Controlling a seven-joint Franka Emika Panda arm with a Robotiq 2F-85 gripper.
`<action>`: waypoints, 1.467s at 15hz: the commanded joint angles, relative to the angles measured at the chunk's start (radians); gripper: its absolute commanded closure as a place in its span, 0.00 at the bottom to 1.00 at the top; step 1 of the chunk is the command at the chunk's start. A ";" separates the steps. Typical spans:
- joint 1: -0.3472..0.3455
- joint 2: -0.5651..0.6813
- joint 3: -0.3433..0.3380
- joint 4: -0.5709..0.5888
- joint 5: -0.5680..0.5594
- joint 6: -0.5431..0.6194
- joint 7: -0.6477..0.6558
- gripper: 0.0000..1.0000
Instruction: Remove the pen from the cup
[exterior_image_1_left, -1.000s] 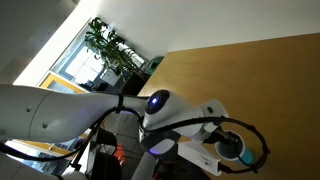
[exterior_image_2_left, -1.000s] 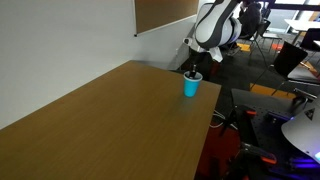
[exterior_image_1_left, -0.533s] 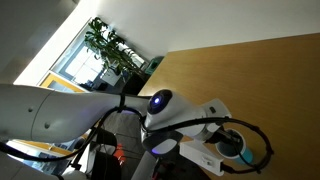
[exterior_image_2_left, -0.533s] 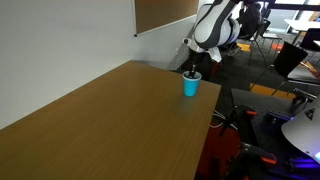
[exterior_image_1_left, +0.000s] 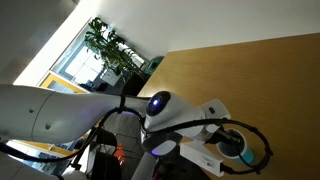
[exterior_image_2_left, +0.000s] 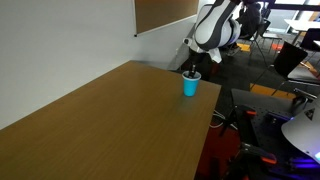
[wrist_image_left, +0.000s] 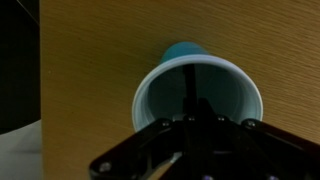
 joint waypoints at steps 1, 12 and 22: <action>0.008 -0.038 -0.011 -0.054 -0.005 0.057 0.006 0.98; -0.003 -0.110 -0.016 -0.145 0.013 0.111 0.005 0.98; -0.001 -0.198 -0.037 -0.192 0.007 0.132 0.022 0.98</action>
